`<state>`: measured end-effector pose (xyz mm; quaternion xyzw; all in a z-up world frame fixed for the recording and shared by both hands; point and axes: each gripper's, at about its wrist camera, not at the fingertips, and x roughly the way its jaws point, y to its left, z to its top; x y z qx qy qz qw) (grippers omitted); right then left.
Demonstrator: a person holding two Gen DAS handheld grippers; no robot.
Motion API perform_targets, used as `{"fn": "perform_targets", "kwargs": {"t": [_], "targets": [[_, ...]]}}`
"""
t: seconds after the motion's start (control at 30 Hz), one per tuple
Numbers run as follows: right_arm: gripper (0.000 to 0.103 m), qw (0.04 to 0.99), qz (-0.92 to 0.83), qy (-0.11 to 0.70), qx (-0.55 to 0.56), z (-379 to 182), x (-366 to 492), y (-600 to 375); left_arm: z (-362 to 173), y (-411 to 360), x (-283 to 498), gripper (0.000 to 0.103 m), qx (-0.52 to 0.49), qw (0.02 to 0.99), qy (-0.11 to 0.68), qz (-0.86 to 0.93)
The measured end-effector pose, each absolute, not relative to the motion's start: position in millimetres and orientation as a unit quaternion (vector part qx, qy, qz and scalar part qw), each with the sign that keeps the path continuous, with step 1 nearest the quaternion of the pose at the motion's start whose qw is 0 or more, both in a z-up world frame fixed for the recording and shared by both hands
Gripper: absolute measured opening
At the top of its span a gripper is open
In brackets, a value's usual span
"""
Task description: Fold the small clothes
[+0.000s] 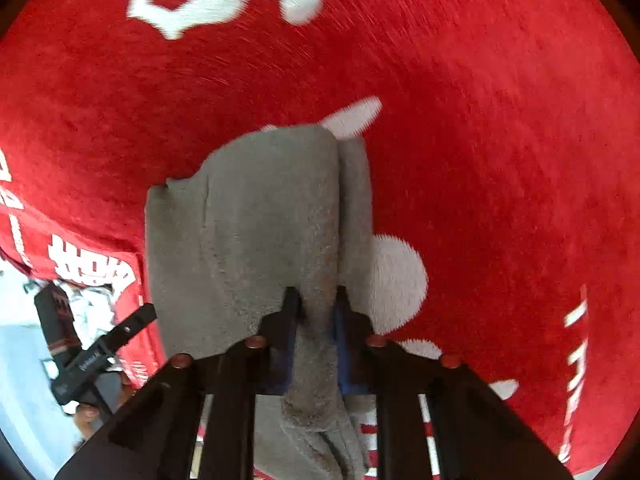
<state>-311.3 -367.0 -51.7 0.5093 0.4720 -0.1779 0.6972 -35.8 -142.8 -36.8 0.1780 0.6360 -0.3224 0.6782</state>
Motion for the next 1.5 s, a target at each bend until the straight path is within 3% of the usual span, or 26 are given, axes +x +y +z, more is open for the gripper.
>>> {"fn": "perform_targets", "kwargs": {"t": [0.3,0.47,0.53,0.6,0.63,1.13,1.5], "targets": [[0.004,0.669,-0.230,0.529,0.468,-73,-323,-370,-34,-157,-44,0.102,0.196,0.681,0.624,-0.330],[0.006,0.662,-0.196,0.468,0.551,-69,-349,-379,-40,-164,-46,0.102,0.190,0.679,0.629,-0.327],[0.020,0.655,-0.183,0.442,0.585,-71,-359,-386,-41,-164,-46,0.102,0.192,0.677,0.629,-0.329],[0.086,0.656,-0.186,0.430,0.592,-72,-365,-391,-40,-164,-44,0.102,0.193,0.676,0.631,-0.328],[0.090,0.664,-0.184,0.419,0.592,-71,-367,-393,-40,-165,-45,0.102,0.193,0.676,0.631,-0.327],[0.090,0.651,-0.086,0.425,0.623,-90,-344,-382,-44,-170,-42,0.102,0.193,0.668,0.635,-0.336],[0.090,0.646,0.019,0.398,0.651,-109,-323,-382,-77,-171,-46,0.102,0.124,0.558,0.709,-0.413]]}}
